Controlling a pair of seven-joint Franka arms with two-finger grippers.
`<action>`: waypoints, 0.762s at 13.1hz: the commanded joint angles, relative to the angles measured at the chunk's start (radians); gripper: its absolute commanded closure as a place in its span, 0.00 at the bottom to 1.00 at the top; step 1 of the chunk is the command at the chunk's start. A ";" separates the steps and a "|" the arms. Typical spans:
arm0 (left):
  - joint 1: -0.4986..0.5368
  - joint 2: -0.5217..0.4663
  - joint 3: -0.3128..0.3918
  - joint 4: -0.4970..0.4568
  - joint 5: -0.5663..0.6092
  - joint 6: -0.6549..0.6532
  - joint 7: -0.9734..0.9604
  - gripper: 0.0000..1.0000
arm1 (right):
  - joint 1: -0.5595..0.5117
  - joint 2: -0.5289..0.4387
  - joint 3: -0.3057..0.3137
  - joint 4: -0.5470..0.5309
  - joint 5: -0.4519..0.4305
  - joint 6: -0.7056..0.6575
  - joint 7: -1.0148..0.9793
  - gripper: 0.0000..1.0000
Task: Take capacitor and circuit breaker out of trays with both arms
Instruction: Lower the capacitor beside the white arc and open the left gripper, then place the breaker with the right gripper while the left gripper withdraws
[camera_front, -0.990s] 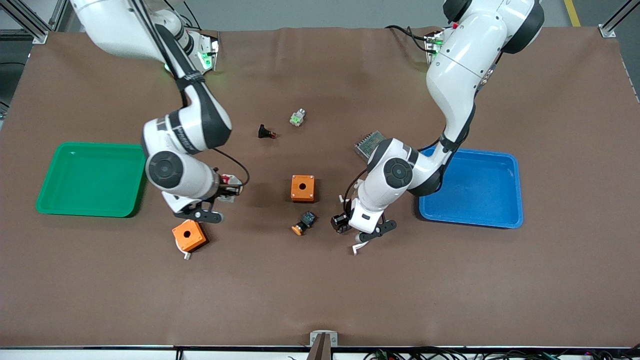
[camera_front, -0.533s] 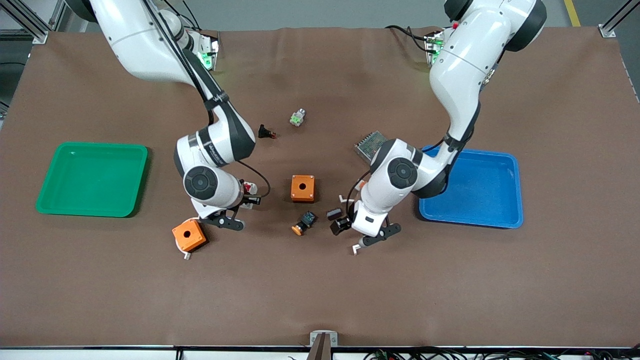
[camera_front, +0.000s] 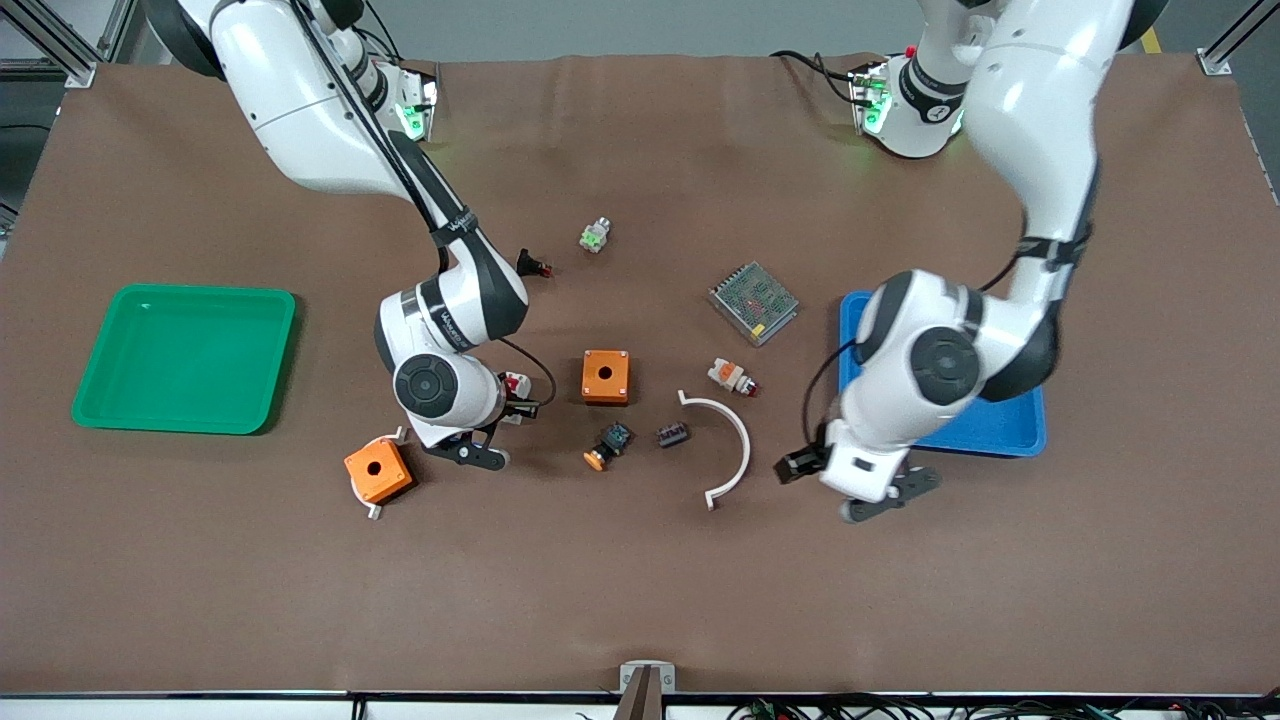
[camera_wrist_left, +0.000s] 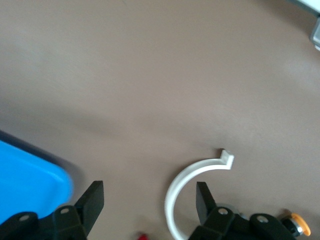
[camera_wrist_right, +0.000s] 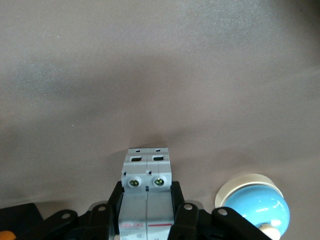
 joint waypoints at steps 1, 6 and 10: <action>0.076 -0.117 -0.011 -0.030 0.003 -0.115 0.131 0.13 | 0.006 0.014 -0.006 0.043 0.031 -0.019 0.012 0.01; 0.202 -0.226 -0.009 -0.034 0.004 -0.280 0.422 0.01 | -0.015 -0.095 -0.019 0.085 0.012 -0.160 -0.009 0.00; 0.268 -0.373 -0.006 -0.117 0.016 -0.317 0.594 0.00 | -0.096 -0.279 -0.019 0.075 -0.057 -0.316 -0.155 0.00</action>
